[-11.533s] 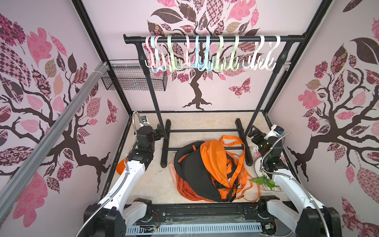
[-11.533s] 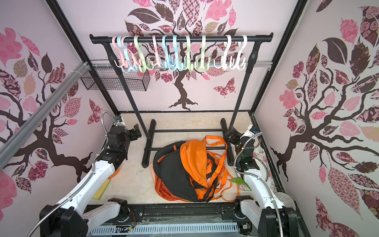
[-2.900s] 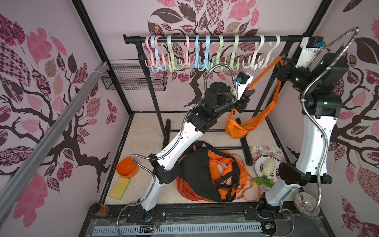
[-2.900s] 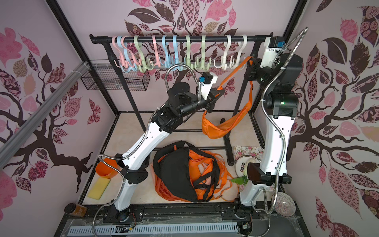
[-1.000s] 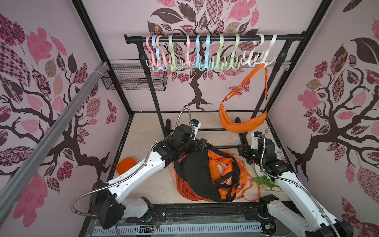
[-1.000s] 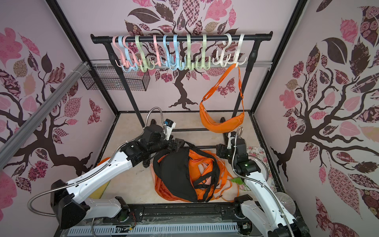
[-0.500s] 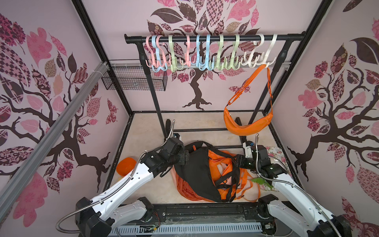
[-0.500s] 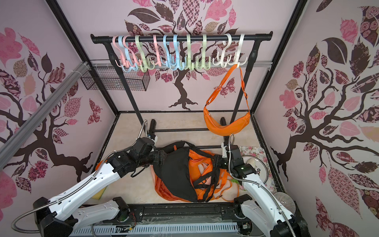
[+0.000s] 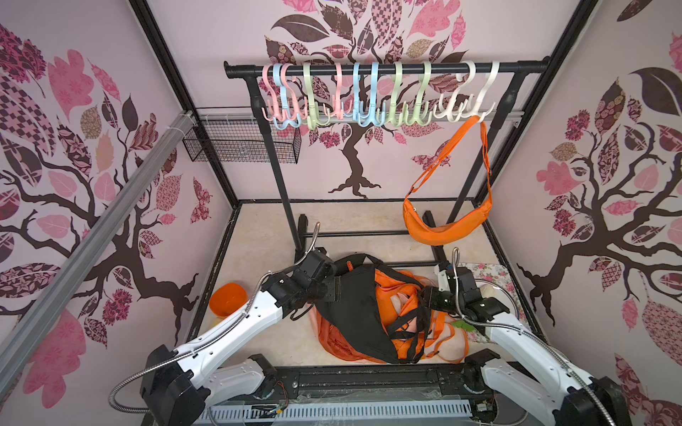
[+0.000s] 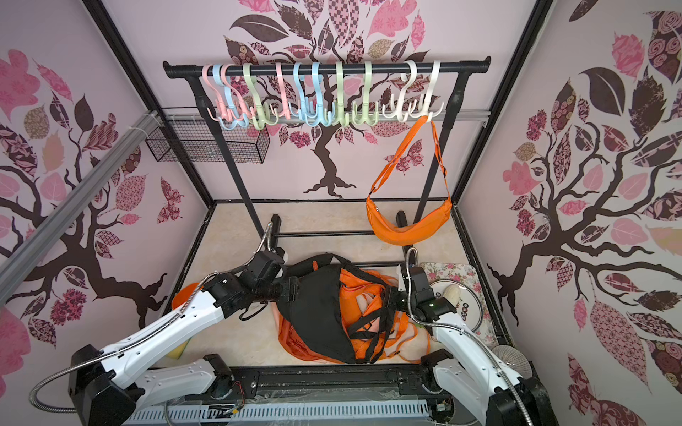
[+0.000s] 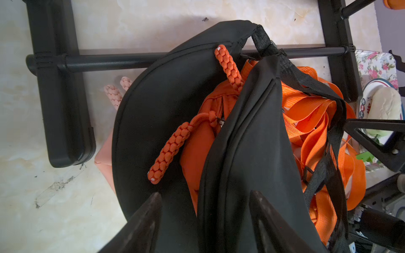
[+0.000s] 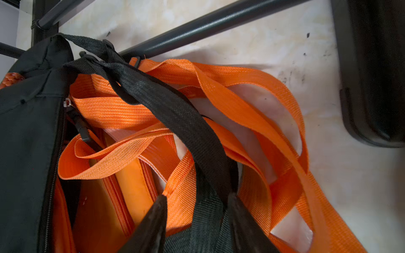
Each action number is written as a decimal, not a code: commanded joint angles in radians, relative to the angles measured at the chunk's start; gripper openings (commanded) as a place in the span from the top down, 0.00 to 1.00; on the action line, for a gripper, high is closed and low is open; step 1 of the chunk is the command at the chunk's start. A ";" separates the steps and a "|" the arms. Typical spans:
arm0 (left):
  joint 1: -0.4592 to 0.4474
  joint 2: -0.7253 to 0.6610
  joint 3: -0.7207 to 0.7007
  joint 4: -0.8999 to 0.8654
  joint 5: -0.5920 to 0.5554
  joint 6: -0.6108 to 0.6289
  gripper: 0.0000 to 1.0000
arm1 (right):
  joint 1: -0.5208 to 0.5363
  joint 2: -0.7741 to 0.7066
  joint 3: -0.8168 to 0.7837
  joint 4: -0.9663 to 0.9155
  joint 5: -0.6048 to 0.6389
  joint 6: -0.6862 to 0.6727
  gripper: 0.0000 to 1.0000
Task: Hang the bag on a hook
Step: Pick up the bag from the bag.
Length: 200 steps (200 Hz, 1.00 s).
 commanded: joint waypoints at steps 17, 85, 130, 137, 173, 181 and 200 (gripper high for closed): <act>0.003 0.001 -0.039 0.038 0.046 -0.014 0.47 | 0.008 0.036 -0.008 0.020 -0.010 0.000 0.58; 0.003 -0.003 -0.076 0.071 0.055 -0.021 0.75 | 0.011 0.035 -0.003 0.002 0.056 0.008 0.55; 0.003 -0.031 -0.088 0.079 0.043 -0.024 0.88 | 0.025 0.081 -0.001 0.026 0.088 -0.004 0.59; 0.003 -0.032 -0.090 0.078 0.044 -0.025 0.90 | 0.034 0.097 0.004 0.025 0.090 -0.007 0.60; 0.003 -0.040 -0.102 0.088 0.040 -0.026 1.00 | 0.066 0.129 0.010 0.032 0.122 -0.014 0.69; 0.002 -0.043 -0.101 0.088 0.036 -0.024 1.00 | 0.069 0.128 0.011 0.030 0.133 -0.015 0.74; 0.003 -0.052 -0.097 0.090 0.029 -0.019 1.00 | 0.070 0.118 0.022 0.019 0.157 -0.021 0.90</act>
